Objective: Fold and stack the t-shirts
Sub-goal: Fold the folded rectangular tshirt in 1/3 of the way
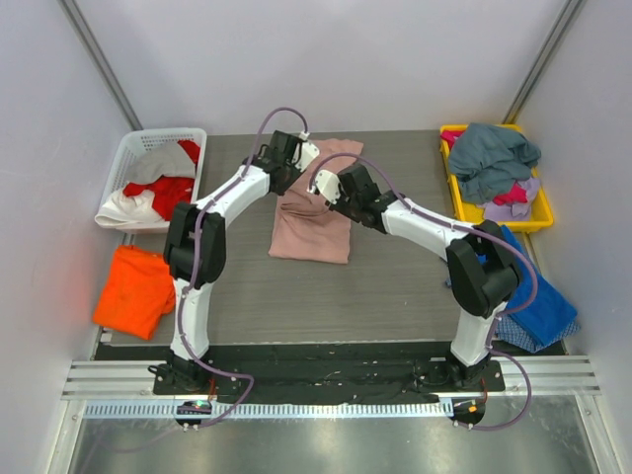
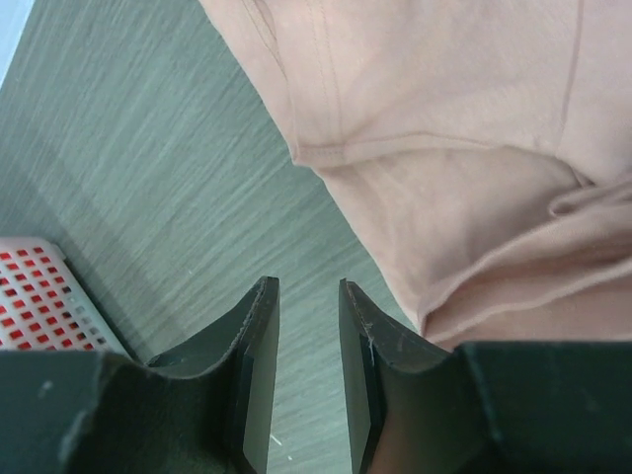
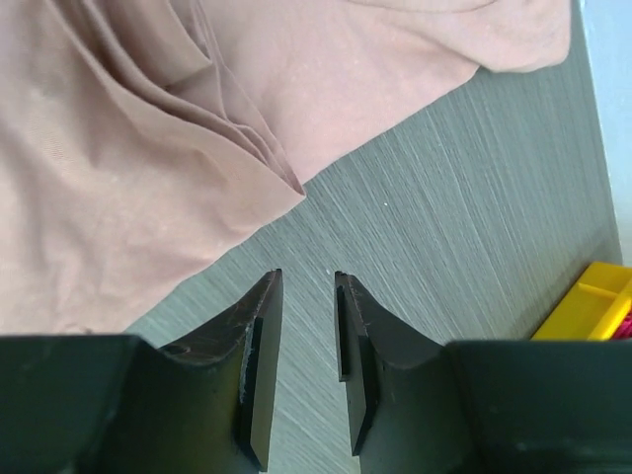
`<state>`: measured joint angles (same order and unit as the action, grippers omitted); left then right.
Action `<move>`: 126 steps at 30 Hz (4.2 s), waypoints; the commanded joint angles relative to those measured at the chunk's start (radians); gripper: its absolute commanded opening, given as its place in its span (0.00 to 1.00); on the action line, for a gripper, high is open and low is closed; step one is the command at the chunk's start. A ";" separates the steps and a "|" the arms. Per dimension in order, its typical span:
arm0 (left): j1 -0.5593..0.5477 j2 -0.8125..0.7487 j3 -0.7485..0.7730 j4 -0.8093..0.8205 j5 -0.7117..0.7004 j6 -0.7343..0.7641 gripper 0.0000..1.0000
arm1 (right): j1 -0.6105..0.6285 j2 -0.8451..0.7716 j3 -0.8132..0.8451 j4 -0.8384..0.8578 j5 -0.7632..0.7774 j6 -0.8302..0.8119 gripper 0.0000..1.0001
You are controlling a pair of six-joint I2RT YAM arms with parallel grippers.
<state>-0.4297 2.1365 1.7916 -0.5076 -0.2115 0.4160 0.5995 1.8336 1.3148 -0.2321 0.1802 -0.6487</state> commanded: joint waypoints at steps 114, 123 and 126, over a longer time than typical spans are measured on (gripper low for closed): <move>-0.030 -0.228 -0.254 0.020 0.032 -0.088 0.25 | 0.036 -0.005 -0.025 0.108 0.045 0.044 0.34; -0.030 -0.302 -0.310 -0.247 0.308 -0.094 0.35 | 0.161 -0.201 -0.256 0.080 0.062 0.069 0.49; -0.030 -0.316 -0.319 -0.308 0.374 -0.083 0.38 | 0.201 -0.252 -0.324 0.063 0.059 0.083 0.52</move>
<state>-0.4606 1.8900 1.4818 -0.6727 0.0124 0.3359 0.7578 1.6829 1.0473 -0.1623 0.2367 -0.5957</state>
